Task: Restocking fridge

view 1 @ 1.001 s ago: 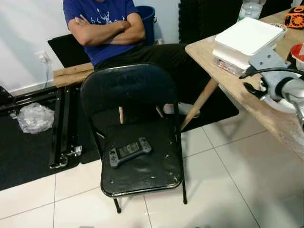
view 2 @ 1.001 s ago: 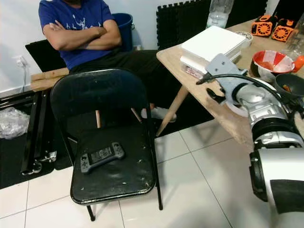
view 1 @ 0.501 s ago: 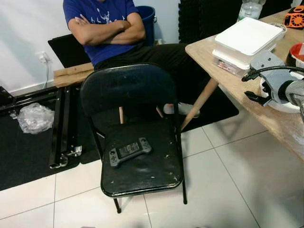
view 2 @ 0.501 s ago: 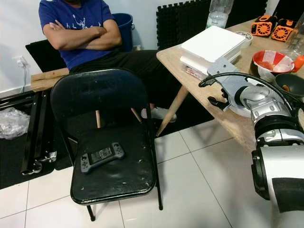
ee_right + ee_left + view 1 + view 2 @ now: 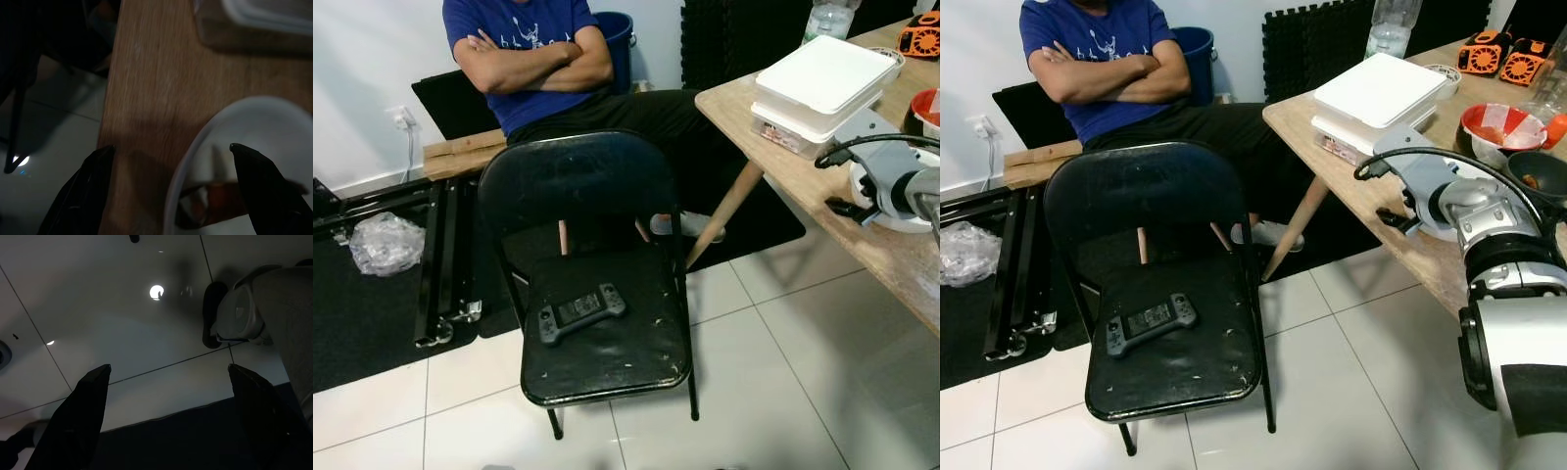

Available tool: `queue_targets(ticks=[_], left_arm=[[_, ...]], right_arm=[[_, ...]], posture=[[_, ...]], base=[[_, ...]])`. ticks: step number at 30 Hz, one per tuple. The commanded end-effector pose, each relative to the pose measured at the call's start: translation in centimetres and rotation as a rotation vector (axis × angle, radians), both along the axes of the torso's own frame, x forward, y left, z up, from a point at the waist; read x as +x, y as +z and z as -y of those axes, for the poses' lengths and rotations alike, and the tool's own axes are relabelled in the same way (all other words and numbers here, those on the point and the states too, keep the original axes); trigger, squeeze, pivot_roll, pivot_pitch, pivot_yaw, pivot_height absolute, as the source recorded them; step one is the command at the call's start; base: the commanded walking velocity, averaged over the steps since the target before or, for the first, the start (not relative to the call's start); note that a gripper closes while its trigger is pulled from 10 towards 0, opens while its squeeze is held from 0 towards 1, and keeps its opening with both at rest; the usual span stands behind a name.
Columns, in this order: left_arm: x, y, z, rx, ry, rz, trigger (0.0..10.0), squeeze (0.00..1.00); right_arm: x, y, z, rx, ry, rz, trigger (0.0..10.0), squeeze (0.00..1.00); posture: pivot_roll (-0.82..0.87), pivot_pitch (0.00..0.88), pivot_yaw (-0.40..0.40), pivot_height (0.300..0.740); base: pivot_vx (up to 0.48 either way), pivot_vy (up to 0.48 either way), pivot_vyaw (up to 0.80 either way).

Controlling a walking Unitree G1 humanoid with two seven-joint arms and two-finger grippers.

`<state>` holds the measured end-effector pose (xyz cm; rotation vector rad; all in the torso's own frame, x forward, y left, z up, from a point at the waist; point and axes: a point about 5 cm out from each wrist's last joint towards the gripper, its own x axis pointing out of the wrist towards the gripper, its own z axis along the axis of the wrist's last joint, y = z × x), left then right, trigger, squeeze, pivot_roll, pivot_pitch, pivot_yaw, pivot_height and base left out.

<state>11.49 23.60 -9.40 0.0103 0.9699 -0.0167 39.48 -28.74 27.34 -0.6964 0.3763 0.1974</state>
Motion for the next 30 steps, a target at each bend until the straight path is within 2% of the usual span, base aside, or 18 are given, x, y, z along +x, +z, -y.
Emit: queue_targets(ticks=[1, 14, 15, 30], left_arm=[[-1.6, -0.47, -0.22, 0.003, 0.012, -0.057, 10.0, 0.0], [-1.28, -0.54, 0.33, -0.004, -0.001, -0.055, 10.0, 0.0], [-1.26, -0.54, 0.36, -0.004, -0.002, -0.055, 10.0, 0.0], [-1.36, -0.52, 0.23, -0.007, -0.003, -0.053, 10.0, 0.0]], right_arm=[[-0.16, -0.73, 0.2, 0.013, -0.009, -0.032, 10.0, 0.0], [-0.32, -1.19, 0.33, 0.022, -0.01, -0.067, 10.0, 0.0], [-0.33, -1.28, 0.32, 0.023, -0.009, -0.068, 0.0, 0.0], [-0.26, -1.43, 0.18, 0.016, -0.002, -0.058, 0.0, 0.0]], posture=[[0.03, 0.259, 0.095, 0.74], [0.02, 0.256, 0.094, 0.74], [0.02, 0.256, 0.094, 0.74], [0.02, 0.254, 0.098, 0.74]], base=[[0.0, 0.0, 0.0], [0.0, 0.0, 0.0], [0.0, 0.0, 0.0], [0.0, 0.0, 0.0]])
